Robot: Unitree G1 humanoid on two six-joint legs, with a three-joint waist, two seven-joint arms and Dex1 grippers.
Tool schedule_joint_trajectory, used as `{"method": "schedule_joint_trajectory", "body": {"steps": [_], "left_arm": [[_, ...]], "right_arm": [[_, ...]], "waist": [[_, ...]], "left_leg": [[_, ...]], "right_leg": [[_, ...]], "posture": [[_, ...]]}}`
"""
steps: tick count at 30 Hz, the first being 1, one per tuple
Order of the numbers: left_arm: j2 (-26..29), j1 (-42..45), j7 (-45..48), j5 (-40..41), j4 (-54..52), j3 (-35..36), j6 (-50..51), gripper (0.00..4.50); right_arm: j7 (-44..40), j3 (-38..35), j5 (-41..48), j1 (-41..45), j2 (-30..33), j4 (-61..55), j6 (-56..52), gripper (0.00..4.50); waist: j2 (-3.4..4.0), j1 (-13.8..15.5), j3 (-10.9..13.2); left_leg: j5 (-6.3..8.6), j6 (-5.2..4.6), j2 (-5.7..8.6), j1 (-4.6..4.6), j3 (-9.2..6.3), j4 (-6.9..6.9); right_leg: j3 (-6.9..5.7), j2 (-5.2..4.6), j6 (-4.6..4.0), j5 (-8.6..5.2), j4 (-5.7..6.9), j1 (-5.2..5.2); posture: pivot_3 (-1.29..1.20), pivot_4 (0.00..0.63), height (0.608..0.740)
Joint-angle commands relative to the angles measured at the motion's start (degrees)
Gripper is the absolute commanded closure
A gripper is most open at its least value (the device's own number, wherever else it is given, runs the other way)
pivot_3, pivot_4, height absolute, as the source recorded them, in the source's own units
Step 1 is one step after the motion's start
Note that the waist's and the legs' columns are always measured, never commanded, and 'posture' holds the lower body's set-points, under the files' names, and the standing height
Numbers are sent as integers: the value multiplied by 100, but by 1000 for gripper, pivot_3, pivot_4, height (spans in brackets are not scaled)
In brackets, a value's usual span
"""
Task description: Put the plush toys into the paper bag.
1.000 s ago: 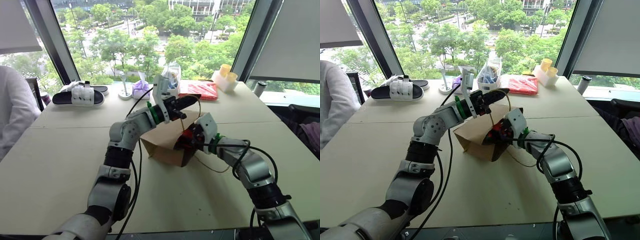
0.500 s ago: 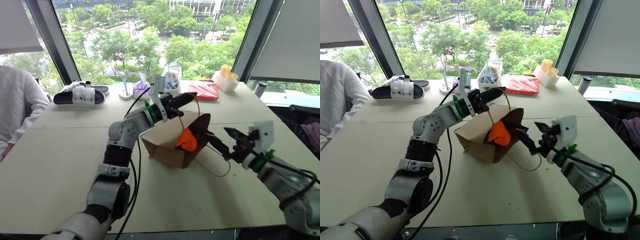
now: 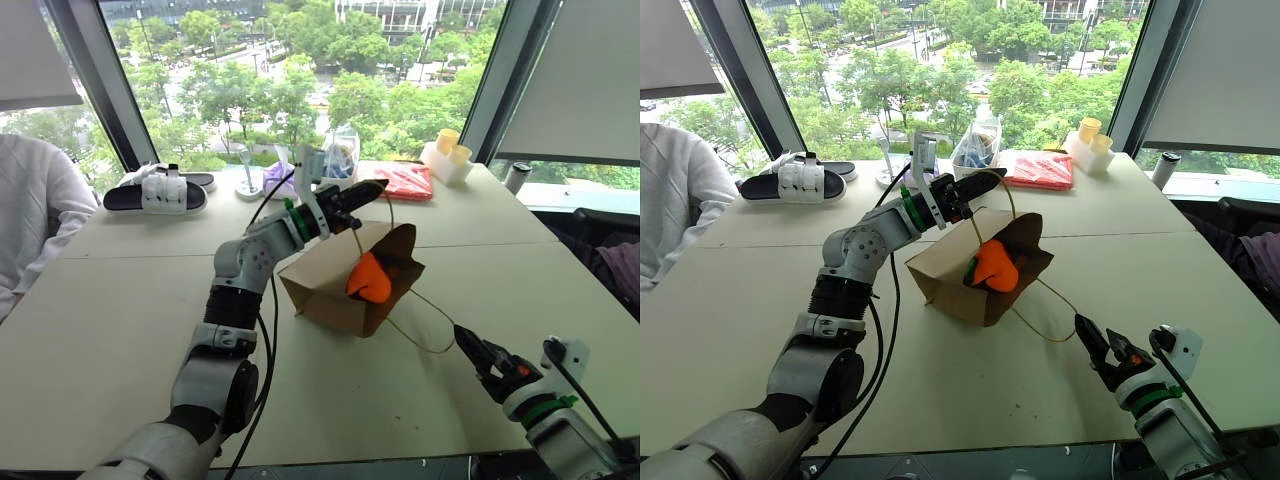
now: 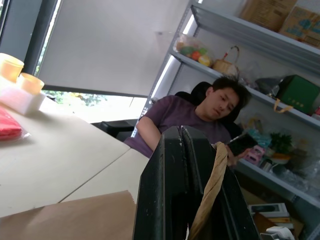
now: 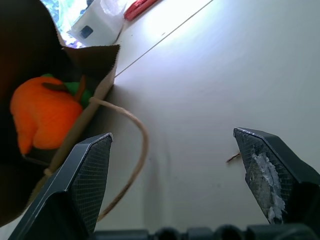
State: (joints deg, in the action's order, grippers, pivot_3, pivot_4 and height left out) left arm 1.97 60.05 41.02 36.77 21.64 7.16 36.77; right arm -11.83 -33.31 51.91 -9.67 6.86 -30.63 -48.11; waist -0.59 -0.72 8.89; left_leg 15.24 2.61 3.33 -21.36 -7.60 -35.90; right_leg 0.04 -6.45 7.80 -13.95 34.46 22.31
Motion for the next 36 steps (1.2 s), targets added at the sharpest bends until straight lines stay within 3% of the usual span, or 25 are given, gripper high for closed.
{"method": "schedule_joint_trajectory", "body": {"steps": [1,6,9,15,16,19,25,30,36], "left_arm": [[-3,61,30,33,-228,-12,-75,4500],[-25,46,12,21,-240,-21,-80,4500],[-8,24,-16,30,-305,-15,-48,4500],[27,28,-18,26,-325,-7,-38,4500],[30,48,-23,20,-334,-9,-48,4500],[65,182,1,47,-533,-27,-54,4500],[282,421,-352,457,-846,351,492,4500],[512,28,-356,378,-664,376,531,4500],[630,-424,-331,-75,-514,-10,319,4500]], "right_arm": [[149,158,494,131,-183,96,103,319],[223,520,505,263,-275,447,267,319],[210,610,631,327,-339,540,442,1096],[237,558,1052,442,-223,373,680,4112],[203,545,1151,469,-142,295,699,4433],[166,447,1690,640,185,-83,770,4433],[662,96,3752,1602,1278,-655,1155,4433],[1148,345,3961,2087,1850,-420,1320,4433],[1363,812,3695,2029,1921,-167,1323,4433]], "waist": [[0,-1,0],[1,2,0],[1,6,0],[1,-1,0],[1,0,0],[2,0,0],[2,-5,1],[2,-2,1],[0,16,2]], "left_leg": [[0,0,0,1,0,1],[0,0,0,0,0,1],[0,0,0,-1,0,0],[0,0,0,-1,-1,1],[0,0,0,-1,-1,1],[0,0,0,-2,0,0],[0,-1,-1,-1,-3,3],[0,-1,-2,0,-3,2],[0,-1,-2,-5,-3,-2]], "right_leg": [[0,0,0,0,0,0],[0,1,0,0,0,1],[0,1,0,0,0,0],[0,1,0,0,0,1],[0,1,0,0,0,1],[0,1,0,0,-1,2],[-2,1,1,0,-1,0],[-4,2,1,-1,-1,-2],[-3,2,0,0,0,0]], "posture": [[0,150,740],[0,150,740],[0,150,740],[0,150,740],[0,150,740],[0,150,740],[0,150,740],[0,150,740],[0,150,740]]}}
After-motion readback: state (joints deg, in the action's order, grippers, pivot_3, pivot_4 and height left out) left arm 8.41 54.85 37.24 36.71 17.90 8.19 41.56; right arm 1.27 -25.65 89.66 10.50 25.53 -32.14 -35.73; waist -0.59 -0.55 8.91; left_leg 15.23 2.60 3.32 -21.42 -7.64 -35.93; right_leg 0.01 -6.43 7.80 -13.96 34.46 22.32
